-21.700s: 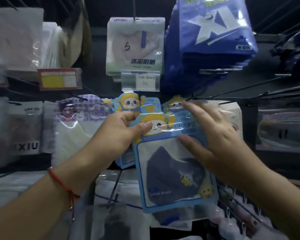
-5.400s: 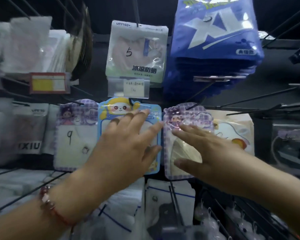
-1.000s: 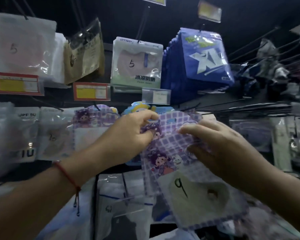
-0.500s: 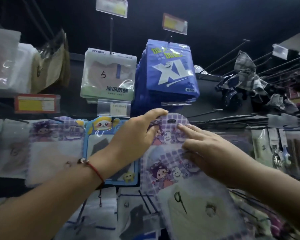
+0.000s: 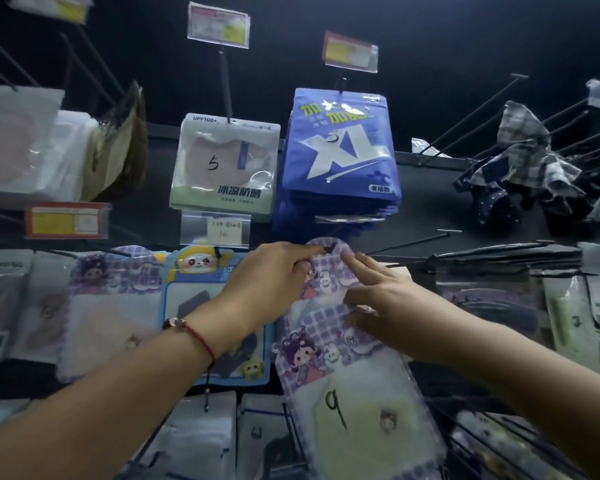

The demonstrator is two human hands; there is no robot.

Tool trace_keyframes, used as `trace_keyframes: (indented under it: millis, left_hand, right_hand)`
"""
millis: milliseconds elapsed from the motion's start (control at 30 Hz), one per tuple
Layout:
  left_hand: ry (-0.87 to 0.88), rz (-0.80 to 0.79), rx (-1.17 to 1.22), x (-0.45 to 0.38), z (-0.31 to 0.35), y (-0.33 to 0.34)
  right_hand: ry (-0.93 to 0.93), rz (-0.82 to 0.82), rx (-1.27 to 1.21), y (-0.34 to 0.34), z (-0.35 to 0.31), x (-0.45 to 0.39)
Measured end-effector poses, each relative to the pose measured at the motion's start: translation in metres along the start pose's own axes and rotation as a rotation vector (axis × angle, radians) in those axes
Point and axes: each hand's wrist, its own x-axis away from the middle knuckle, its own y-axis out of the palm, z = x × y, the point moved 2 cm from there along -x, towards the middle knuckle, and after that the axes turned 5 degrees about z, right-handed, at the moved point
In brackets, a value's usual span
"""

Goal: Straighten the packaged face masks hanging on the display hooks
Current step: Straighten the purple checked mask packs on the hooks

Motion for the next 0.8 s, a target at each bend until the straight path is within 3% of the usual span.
trace_keyframes:
  millis: [100,267,367,433,533,800]
  left_hand:
    - [-0.064,-0.073,-0.054,-0.002,-0.003,0.004]
    - [0.140,-0.109,-0.583,-0.009,-0.009,0.017]
    - [0.165,-0.131,-0.718,-0.010,-0.015,0.023]
    - [0.186,-0.070,-0.673,-0.004,-0.019,0.020]
    - [0.239,0.047,-0.405,0.016,-0.009,0.003]
    - [0.268,-0.078,-0.083,0.047,0.007,0.003]
  right_hand:
    - [-0.006,0.007,-0.037,0.003,-0.001,-0.003]
    - [0.009,0.016,-0.126,0.007,0.002,-0.008]
    - [0.031,0.019,-0.170,0.007,0.006,-0.009]
    - [0.037,0.026,-0.180,0.007,0.008,-0.008]
    - [0.048,0.058,-0.201,0.007,0.013,-0.003]
    - [0.011,0.245,-0.227,0.008,0.028,0.008]
